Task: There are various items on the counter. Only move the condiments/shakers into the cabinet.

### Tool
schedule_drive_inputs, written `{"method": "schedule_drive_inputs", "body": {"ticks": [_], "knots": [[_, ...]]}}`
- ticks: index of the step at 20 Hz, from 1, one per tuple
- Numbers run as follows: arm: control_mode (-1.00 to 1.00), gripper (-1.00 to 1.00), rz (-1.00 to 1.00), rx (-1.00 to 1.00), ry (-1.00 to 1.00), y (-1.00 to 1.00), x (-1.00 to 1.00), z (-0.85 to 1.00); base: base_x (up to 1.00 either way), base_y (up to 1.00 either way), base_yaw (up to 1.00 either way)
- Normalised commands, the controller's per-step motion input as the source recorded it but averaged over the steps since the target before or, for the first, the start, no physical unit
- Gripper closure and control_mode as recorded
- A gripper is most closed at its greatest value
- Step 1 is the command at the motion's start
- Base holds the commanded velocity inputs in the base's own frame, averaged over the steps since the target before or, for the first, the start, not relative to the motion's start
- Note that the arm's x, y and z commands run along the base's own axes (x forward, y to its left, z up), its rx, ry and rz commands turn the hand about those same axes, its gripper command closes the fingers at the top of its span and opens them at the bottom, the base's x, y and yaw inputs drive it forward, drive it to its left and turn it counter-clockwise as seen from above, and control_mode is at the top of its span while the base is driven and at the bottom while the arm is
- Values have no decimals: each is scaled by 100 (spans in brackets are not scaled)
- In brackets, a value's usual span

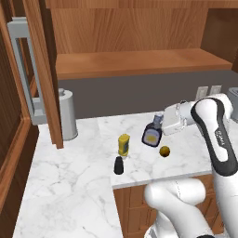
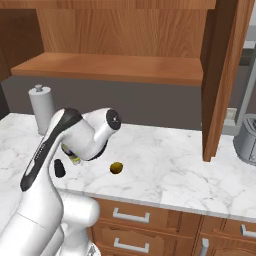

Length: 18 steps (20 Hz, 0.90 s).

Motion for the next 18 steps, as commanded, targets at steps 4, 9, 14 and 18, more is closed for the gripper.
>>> {"method": "schedule_drive_inputs", "body": {"ticks": [4, 9, 14, 18], "knots": [[-100, 100, -15, -5, 0, -16, -26, 100, 0, 0, 0], [-100, 100, -16, -5, 2, -20, -11, 100, 0, 0, 0], [-100, 100, -20, -15, 0, -10, 0, 100, 0, 0, 0], [-100, 100, -22, -13, 0, -2, 3, 100, 0, 0, 0]]}}
